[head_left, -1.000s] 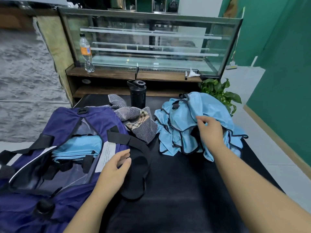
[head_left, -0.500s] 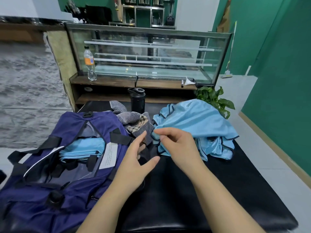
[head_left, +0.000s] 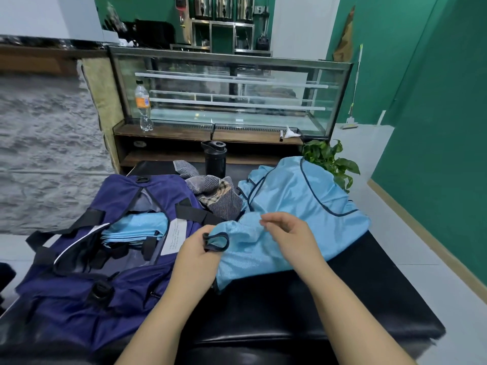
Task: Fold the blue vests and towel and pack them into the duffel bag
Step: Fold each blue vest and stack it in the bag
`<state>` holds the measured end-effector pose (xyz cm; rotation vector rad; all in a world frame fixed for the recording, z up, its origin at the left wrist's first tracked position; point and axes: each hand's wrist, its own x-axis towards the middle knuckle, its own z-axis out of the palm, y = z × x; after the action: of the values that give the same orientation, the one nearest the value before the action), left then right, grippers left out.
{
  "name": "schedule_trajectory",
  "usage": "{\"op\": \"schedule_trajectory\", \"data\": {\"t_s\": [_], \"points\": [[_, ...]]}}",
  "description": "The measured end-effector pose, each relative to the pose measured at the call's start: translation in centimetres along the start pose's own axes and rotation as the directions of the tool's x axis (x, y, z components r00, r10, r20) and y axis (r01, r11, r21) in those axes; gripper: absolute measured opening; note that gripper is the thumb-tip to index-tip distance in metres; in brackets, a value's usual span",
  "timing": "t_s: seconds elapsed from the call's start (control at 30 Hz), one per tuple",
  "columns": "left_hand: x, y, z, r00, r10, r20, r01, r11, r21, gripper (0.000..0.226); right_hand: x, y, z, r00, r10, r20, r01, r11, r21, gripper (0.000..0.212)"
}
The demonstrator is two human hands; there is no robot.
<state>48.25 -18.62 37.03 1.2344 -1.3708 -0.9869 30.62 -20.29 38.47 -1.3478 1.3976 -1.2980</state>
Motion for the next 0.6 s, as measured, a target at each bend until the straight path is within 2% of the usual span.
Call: {"op": "schedule_trajectory", "data": {"t_s": [0.1, 0.27, 0.43, 0.6], "points": [[-0.3, -0.1, -0.6, 1.0, 0.007, -0.023, -0.007, 1.0, 0.029, 0.02, 0.4, 1.8, -0.9, 0.997, 0.067, -0.045, -0.069, 0.997, -0.043, 0.024], [-0.4, -0.2, -1.1, 1.0, 0.001, -0.005, -0.001, 0.997, 0.08, 0.034, 1.3, 3.8, -1.9, 0.987, 0.125, -0.098, -0.135, 0.985, -0.106, 0.022], [0.1, -2.0, -0.6, 0.994, -0.1, 0.031, 0.099, 0.994, 0.039, 0.049, 3.6, 5.0, -2.6, 0.978, 0.172, -0.12, -0.192, 0.963, -0.187, 0.026], [1.4, -3.9, 0.2, 0.983, -0.158, 0.091, 0.16, 0.987, -0.011, 0.038, 6.9, 5.9, -2.8, 0.975, 0.161, -0.15, -0.198, 0.94, -0.277, 0.03]]}}
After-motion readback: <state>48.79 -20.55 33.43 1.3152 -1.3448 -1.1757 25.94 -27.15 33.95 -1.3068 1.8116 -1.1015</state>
